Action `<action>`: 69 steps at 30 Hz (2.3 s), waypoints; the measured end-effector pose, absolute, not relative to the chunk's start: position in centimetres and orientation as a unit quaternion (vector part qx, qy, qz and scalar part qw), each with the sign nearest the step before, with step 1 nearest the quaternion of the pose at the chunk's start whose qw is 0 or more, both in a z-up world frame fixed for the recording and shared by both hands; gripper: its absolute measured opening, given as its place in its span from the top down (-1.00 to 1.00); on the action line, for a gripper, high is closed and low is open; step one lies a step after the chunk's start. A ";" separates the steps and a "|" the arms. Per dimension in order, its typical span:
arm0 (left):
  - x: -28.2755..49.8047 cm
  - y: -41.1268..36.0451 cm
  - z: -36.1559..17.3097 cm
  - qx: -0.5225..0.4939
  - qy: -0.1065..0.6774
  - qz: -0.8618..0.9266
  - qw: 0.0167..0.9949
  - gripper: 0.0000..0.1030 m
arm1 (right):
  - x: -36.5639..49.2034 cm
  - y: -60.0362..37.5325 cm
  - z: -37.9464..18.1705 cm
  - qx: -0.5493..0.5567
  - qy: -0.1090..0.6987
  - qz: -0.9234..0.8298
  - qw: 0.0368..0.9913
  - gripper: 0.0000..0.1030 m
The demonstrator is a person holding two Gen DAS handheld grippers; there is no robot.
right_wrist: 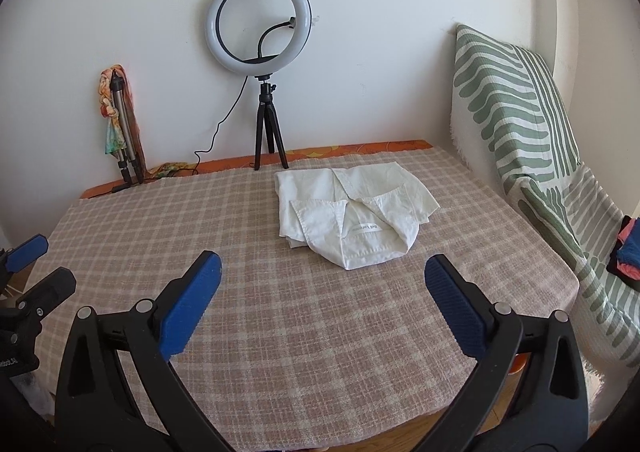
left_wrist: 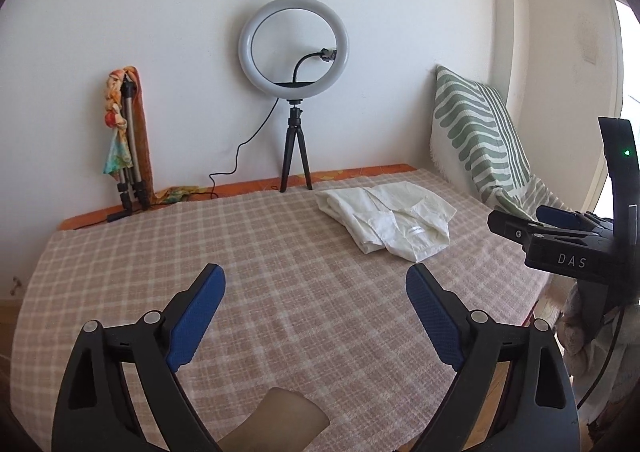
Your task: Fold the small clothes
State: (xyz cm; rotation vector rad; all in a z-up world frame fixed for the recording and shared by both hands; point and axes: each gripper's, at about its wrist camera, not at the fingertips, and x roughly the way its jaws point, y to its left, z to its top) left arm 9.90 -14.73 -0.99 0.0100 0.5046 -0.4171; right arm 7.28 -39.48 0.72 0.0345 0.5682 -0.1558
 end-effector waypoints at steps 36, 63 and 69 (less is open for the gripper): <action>8.2 -13.9 0.6 0.001 0.248 -0.176 0.953 -0.99 | 5.5 -39.0 2.5 0.028 0.247 -0.091 0.964 -1.00; 7.7 -13.8 1.1 -0.003 0.249 -0.180 0.952 -0.99 | 5.2 -38.0 2.7 0.028 0.246 -0.084 0.965 -1.00; 7.7 -13.8 1.0 -0.003 0.249 -0.178 0.952 -0.99 | 5.2 -37.9 2.7 0.027 0.247 -0.083 0.965 -1.00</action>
